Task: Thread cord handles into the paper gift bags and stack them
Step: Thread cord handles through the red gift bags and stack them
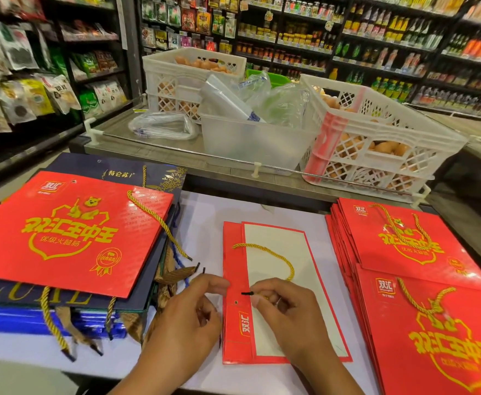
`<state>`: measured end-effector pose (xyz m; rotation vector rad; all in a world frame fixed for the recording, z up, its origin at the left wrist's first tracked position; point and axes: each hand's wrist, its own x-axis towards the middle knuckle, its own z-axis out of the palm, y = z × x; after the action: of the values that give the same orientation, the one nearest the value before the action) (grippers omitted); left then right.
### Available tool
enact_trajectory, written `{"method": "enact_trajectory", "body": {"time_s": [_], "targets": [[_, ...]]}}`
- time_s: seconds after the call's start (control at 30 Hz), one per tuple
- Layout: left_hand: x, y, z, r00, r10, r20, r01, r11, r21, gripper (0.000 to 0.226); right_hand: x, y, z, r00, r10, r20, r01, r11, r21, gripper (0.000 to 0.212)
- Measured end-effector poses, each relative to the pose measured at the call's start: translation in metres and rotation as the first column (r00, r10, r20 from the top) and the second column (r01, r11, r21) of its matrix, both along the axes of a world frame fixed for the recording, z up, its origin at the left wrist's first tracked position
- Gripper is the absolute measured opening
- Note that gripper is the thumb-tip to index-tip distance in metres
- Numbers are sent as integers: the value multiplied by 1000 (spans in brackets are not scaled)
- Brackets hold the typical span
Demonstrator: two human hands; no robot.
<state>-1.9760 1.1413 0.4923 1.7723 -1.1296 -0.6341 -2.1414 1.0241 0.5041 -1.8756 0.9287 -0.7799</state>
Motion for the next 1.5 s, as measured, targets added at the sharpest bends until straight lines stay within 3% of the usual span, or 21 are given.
{"method": "enact_trajectory", "body": {"time_s": [0.17, 0.37, 0.77, 0.97, 1.1, 1.23, 1.33, 1.5], "targets": [[-4, -6, 2, 993, 8, -121, -14, 999, -47, 49, 1, -2, 5, 998, 51, -47, -51, 999, 0, 32], [-1, -8, -4, 981, 33, -192, -39, 999, -27, 17, 2, -3, 2, 998, 42, -51, -42, 999, 11, 23], [2, -8, -11, 984, 11, -178, -17, 999, -32, 21, 3, -3, -13, 989, 78, -124, -91, 990, -105, 6], [3, -7, -9, 976, -13, -218, 6, 999, -34, 22, 5, -2, -14, 972, 93, -217, -128, 980, -153, 57], [3, -7, -6, 963, -21, -268, 6, 998, -57, 25, 5, 3, -16, 974, 79, -214, -123, 972, -201, 79], [3, -8, -3, 952, -25, -304, 1, 997, -78, 26, 1, 5, -18, 992, 51, -113, -75, 971, -225, 60], [1, -8, -2, 948, -22, -316, -3, 997, -79, 28, 0, 5, -21, 990, 66, -128, -99, 958, -269, 48], [0, -9, 1, 952, -3, -307, -26, 996, -90, 32, 1, 5, -19, 985, 85, -149, -129, 940, -315, 45]]}}
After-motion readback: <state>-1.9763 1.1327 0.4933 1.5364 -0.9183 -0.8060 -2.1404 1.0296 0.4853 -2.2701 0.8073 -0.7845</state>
